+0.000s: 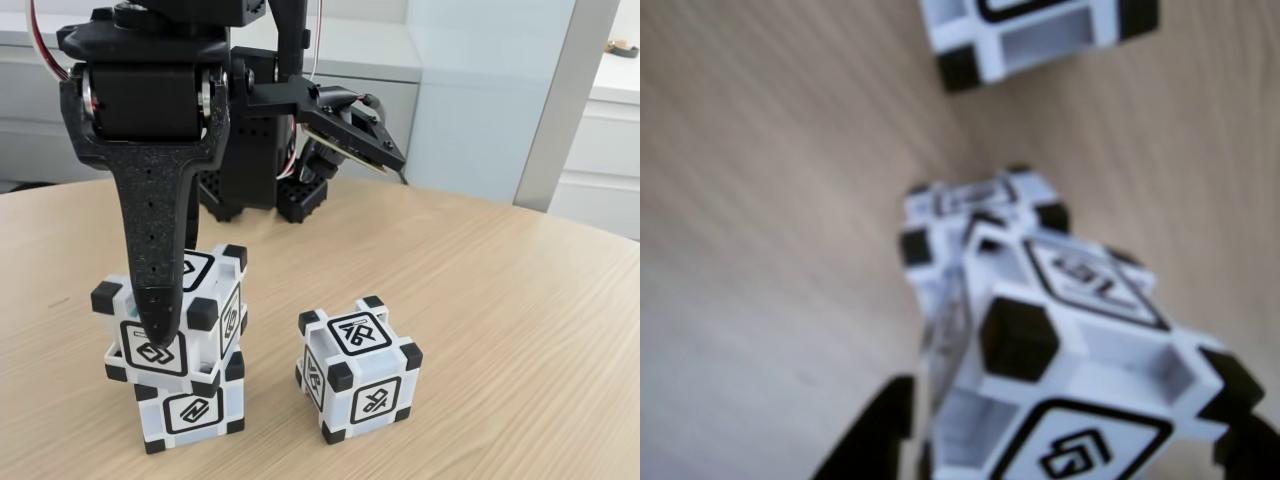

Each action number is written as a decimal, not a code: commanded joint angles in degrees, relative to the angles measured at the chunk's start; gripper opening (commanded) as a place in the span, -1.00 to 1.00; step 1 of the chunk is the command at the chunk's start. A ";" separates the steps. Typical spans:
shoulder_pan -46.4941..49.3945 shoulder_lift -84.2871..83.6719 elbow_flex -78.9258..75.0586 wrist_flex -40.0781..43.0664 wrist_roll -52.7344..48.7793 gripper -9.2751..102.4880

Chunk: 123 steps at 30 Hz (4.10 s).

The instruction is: Stack cubes from left to right.

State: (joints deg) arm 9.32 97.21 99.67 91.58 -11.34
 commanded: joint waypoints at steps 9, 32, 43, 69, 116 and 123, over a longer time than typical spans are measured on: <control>-13.80 14.77 -1.49 1.14 1.76 -0.26; -22.85 -19.16 -2.64 0.70 14.15 -0.30; -22.85 -5.01 -2.46 -5.01 14.41 -0.83; -1.93 20.04 -3.60 1.14 -4.13 -0.84; -1.05 17.31 -18.02 12.39 -9.84 -0.35; -15.73 29.36 -13.89 10.37 3.08 -0.83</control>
State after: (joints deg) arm -1.23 122.52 84.90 103.18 -11.16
